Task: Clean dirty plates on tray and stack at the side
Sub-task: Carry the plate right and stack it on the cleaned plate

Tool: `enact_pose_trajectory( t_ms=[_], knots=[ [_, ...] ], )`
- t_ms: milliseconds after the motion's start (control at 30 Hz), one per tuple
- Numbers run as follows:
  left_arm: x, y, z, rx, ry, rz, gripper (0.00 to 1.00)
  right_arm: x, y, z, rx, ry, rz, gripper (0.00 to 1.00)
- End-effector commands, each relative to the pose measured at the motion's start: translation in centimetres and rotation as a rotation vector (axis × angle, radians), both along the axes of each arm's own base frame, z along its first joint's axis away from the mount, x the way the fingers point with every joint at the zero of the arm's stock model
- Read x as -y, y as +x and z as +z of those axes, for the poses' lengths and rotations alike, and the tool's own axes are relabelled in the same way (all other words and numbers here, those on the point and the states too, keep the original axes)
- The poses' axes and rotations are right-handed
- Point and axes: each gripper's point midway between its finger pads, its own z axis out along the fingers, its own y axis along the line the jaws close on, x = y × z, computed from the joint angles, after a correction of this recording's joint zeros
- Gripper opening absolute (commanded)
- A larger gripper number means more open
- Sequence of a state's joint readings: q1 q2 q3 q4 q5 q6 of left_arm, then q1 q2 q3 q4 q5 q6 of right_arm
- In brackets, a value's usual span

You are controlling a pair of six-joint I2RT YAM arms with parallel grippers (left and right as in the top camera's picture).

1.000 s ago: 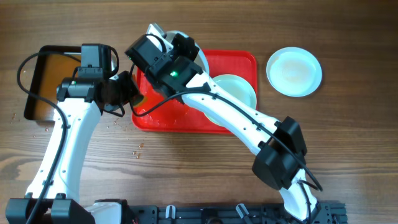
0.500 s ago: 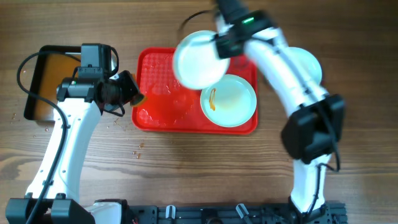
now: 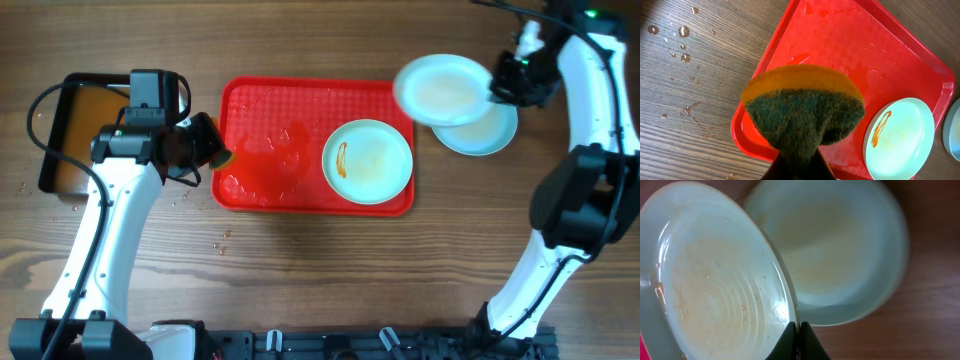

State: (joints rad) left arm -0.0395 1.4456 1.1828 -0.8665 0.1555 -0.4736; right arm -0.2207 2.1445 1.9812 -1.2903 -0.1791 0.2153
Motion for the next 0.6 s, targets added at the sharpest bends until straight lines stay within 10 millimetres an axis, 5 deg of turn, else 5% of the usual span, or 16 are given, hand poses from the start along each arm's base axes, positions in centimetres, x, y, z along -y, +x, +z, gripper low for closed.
enact_pose_trajectory(
  t_ms=[0, 167, 267, 300, 400, 567],
  knots=[
    [0.3, 0.0, -0.5, -0.011, -0.009, -0.002, 0.04, 4.3, -0.9, -1.0, -0.036, -0.133, -0.152, 0.04],
    [0.2, 0.0, -0.5, -0.011, -0.009, -0.001, 0.04, 4.8, -1.1, -3.1, -0.039, -0.131, -0.172, 0.08],
    [-0.1, 0.0, -0.5, -0.012, 0.009, 0.006, 0.04, 4.5, -1.5, -3.9, -0.056, -0.119, -0.17, 0.67],
    [-0.1, 0.0, -0.5, -0.011, 0.011, 0.008, 0.04, 4.0, -1.6, -4.0, -0.059, -0.096, -0.164, 0.8],
    [-0.1, 0.1, -0.5, -0.006, 0.011, 0.008, 0.04, 1.4, -1.5, -3.7, -0.054, 0.055, -0.144, 0.84],
    [-0.1, 0.2, -0.4, -0.003, 0.011, 0.008, 0.04, -7.6, -2.8, -1.0, -0.053, 0.471, 0.062, 0.82]
  ],
)
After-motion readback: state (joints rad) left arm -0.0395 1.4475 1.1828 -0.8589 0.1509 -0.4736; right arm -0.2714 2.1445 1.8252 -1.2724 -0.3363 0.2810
